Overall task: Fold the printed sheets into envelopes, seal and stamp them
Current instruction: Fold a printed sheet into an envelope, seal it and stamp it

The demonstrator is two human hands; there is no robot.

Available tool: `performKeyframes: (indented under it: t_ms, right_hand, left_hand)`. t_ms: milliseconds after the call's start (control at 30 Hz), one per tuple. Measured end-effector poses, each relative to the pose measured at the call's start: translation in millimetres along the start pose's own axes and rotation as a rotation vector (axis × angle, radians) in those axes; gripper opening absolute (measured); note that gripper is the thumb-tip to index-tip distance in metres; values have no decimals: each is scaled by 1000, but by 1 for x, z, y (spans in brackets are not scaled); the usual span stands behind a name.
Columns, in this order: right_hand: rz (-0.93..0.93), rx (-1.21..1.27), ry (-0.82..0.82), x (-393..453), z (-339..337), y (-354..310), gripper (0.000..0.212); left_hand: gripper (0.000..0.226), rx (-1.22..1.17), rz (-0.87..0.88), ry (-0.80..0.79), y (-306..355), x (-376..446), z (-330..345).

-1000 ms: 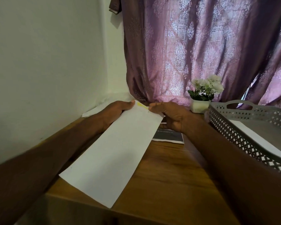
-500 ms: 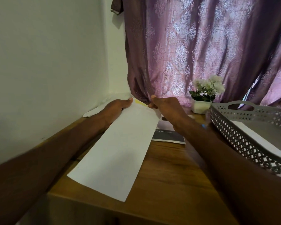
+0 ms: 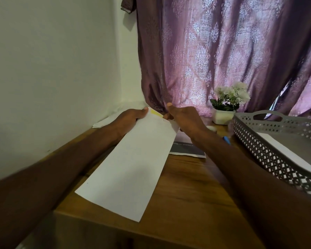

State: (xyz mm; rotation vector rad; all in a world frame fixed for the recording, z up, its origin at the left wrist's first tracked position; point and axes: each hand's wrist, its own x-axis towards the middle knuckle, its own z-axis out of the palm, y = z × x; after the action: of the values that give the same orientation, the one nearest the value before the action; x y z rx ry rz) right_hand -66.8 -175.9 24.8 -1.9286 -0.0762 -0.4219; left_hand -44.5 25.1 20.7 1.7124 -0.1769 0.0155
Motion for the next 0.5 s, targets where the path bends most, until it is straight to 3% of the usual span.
performKeyframes:
  t_ms: [133, 500]
  right_hand:
    - [42, -19, -41, 1, 3, -1, 60]
    - [155, -1, -84, 3, 1, -1, 79]
  left_hand:
    - [32, 25, -4, 9, 1, -2, 2]
    - [35, -56, -5, -25, 3, -10, 14]
